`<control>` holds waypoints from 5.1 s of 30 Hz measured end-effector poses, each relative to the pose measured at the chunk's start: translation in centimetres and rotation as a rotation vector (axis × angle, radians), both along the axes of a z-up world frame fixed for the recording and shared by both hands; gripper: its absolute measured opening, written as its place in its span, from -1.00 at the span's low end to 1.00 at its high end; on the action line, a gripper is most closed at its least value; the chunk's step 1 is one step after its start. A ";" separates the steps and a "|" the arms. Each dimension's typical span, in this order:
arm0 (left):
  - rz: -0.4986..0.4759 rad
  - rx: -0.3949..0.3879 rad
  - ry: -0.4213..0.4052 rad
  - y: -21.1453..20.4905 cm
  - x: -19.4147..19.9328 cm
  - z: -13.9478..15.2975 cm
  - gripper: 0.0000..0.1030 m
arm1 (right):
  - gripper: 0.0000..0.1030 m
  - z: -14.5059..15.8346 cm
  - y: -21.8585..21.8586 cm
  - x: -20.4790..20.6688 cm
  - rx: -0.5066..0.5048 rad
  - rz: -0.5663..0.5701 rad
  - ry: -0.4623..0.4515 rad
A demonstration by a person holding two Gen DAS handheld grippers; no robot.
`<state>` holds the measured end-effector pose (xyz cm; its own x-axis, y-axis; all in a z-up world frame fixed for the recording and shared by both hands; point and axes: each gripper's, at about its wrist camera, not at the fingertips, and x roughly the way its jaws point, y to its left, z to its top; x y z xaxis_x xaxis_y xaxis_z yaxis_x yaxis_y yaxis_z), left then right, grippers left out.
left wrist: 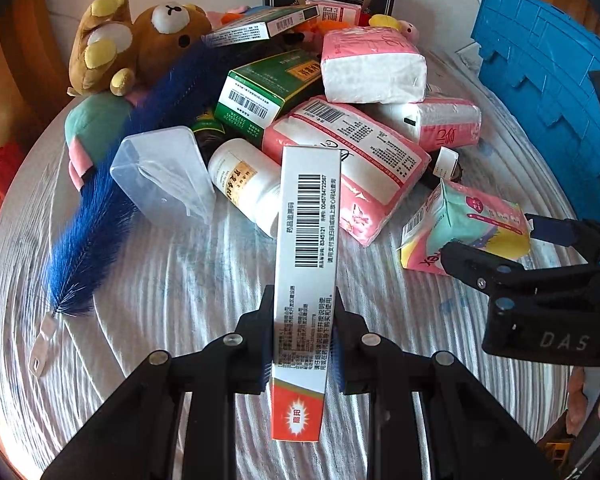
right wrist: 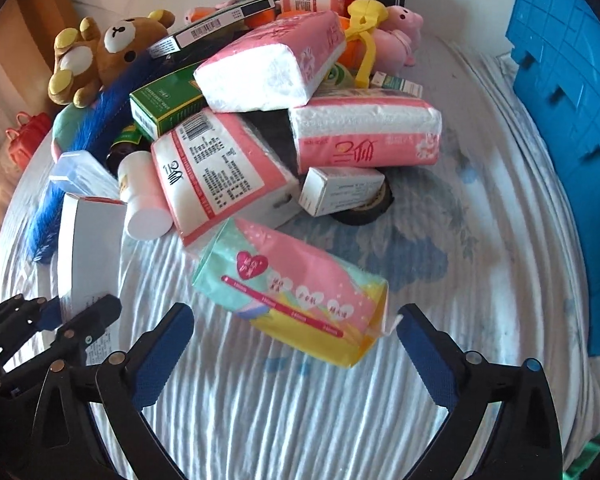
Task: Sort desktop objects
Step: 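Grasp the pink Kotex pad pack with the right gripper and lift it, then carry both items into the blue crate and open both grippers to drop them, then return both tools from the crate to the pile on the bed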
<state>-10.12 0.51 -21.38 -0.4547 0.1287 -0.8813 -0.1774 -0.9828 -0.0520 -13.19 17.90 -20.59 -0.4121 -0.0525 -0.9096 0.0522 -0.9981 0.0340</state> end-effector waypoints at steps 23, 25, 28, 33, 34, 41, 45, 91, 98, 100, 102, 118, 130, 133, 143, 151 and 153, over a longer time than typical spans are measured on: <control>0.024 -0.020 -0.038 0.7 2.2 -1.0 -0.56 | 0.46 0.4 0.0 3.1 -0.117 0.188 -0.020; 0.030 -0.023 -0.039 0.7 2.4 -1.1 -0.56 | -0.03 -0.1 -0.5 2.9 -0.104 0.208 -0.034; 0.039 -0.019 -0.020 0.6 2.9 -0.5 -0.56 | -0.09 0.6 -0.8 3.3 -0.092 0.219 -0.002; 0.040 0.017 0.088 1.1 3.6 4.1 -0.56 | -0.12 5.8 0.0 4.7 -0.121 0.225 0.138; 0.035 0.019 0.120 1.5 3.8 5.3 -0.56 | -0.12 7.1 0.2 5.1 -0.114 0.223 0.178; -0.048 0.054 0.339 6.7 4.5 14.6 -0.56 | -0.12 18.4 4.4 8.1 -0.066 0.170 0.488; -0.124 0.088 0.430 11.3 4.3 19.2 -0.56 | -0.12 23.6 8.6 9.7 -0.026 0.084 0.623; -0.297 0.026 0.082 52.3 -4.9 24.0 -0.55 | -0.14 25.8 50.3 6.1 0.220 -0.470 0.423; -0.341 -0.010 0.143 53.0 -3.3 24.3 -0.55 | -0.14 25.4 50.5 6.5 0.237 -0.481 0.435; -0.341 0.002 0.146 52.8 -3.3 24.7 -0.54 | -0.13 25.5 50.6 6.3 0.232 -0.488 0.427; -0.327 0.023 0.155 52.3 -3.3 25.2 -0.29 | -0.08 25.5 50.7 6.3 0.226 -0.493 0.423; -0.328 0.154 0.371 48.3 -0.2 30.7 0.27 | 1.00 26.7 51.4 8.4 0.107 -0.535 0.552; -0.304 0.224 0.437 42.1 1.8 33.0 0.27 | 1.00 30.1 44.8 12.2 0.129 -0.436 0.678; -0.256 0.231 0.457 39.2 2.0 33.1 0.27 | 1.00 31.7 41.8 13.1 0.129 -0.401 0.733; -0.106 0.190 0.494 25.8 1.4 31.4 0.27 | 1.00 35.2 29.4 13.3 0.022 -0.218 0.882; -0.002 0.137 0.451 14.2 0.5 26.6 0.27 | 1.00 32.9 19.7 9.8 -0.096 0.000 0.842; 0.012 0.128 0.423 11.7 0.3 24.8 0.27 | 1.00 31.4 17.8 8.5 -0.083 0.026 0.802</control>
<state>-9.84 12.17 3.40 -0.7740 0.2178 -0.5945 -0.1983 -0.9751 -0.0990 -4.66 35.72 10.84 -0.9354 -0.1254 -0.3305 0.1153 -0.9921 0.0501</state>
